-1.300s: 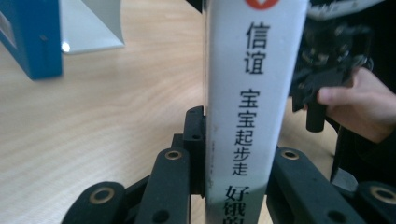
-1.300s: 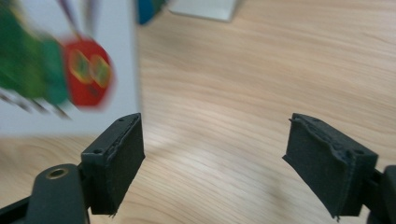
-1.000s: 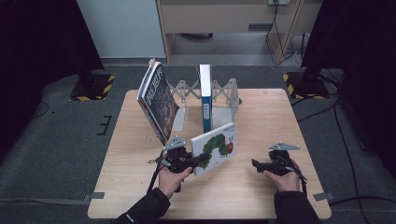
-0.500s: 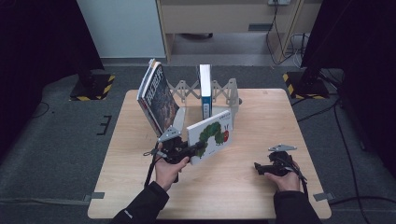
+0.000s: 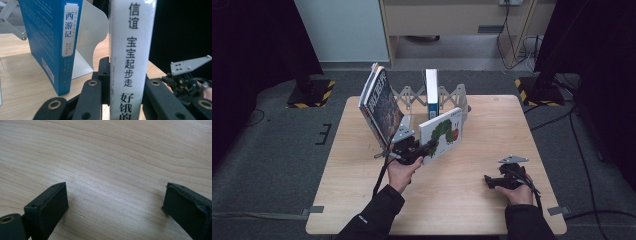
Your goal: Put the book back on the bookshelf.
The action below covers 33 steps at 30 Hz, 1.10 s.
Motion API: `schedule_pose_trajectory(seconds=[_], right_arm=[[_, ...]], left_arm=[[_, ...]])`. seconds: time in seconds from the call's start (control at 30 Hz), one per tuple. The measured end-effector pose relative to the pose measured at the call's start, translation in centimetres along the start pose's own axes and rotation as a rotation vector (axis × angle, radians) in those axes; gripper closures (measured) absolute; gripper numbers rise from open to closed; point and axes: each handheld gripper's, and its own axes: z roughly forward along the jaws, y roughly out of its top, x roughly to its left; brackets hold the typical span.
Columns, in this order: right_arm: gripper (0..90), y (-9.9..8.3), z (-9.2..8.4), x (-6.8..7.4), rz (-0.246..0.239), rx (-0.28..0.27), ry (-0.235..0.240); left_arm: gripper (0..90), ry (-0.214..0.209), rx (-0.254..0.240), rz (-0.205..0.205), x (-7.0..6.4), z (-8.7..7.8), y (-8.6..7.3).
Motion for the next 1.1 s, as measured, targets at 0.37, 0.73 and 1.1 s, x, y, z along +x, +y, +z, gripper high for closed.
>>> schedule_pose_trajectory(seconds=[0.37, 0.73, 1.1], right_arm=[[0.4, -0.6, 0.3, 0.1, -0.003, -0.054, 0.003], [0.3, -0.9, 0.3, 0.1, -0.003, -0.081, 0.001], [0.3, -0.9, 0.3, 0.2, -0.003, -0.081, 0.000]], left_arm=[[74.5, 0.070, -0.014, 0.023, 0.3, 2.2, 0.6], [74.5, 0.123, -0.012, 0.052, -0.1, 4.8, 0.4], [74.5, 0.171, -0.018, 0.052, 0.2, 6.6, 0.3]])
